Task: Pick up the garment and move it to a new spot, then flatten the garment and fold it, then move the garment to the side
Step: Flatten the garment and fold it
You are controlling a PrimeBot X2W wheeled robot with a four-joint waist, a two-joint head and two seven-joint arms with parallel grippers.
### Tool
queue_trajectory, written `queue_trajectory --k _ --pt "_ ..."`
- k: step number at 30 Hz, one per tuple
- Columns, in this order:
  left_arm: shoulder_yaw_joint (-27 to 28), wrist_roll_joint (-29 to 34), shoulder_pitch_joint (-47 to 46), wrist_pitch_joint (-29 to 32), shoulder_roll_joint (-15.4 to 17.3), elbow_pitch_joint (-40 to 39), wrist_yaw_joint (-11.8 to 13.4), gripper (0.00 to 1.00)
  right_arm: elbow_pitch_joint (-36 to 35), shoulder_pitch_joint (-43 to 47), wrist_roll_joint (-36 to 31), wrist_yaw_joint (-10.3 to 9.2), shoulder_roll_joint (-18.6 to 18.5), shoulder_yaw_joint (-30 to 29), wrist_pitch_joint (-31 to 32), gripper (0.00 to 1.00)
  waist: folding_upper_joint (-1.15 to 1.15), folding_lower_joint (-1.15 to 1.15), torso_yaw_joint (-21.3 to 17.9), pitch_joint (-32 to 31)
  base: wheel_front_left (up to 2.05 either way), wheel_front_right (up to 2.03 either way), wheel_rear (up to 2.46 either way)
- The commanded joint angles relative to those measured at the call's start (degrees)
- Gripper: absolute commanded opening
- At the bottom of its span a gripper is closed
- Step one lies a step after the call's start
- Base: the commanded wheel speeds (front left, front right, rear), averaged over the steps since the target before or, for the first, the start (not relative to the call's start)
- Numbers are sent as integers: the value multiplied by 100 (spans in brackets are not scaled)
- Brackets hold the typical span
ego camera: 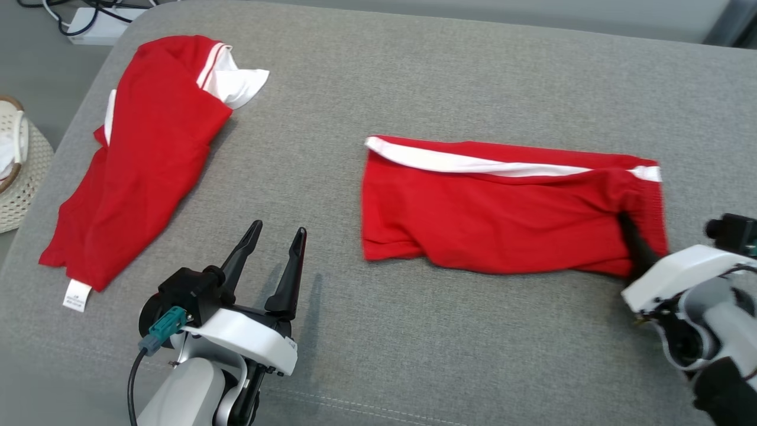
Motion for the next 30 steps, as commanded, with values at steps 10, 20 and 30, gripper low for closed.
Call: queue_trajectory --k 10,20,30 --pt "202 -52 -38 -59 0 -90 -85 100 -791 -5 -213 -1 -975 -172 -46 0 0 0 -337 -44 0 0 0" --pt "58 -34 -132 -59 -173 66 -217 100 -2063 -318 -801 -1 -514 419 951 0 0 0 -138 -40 0 0 0" --pt "85 -6 -183 -59 -372 223 -382 100 -1884 -466 -1185 -1 6 698 1489 0 0 0 391 68 0 0 0"
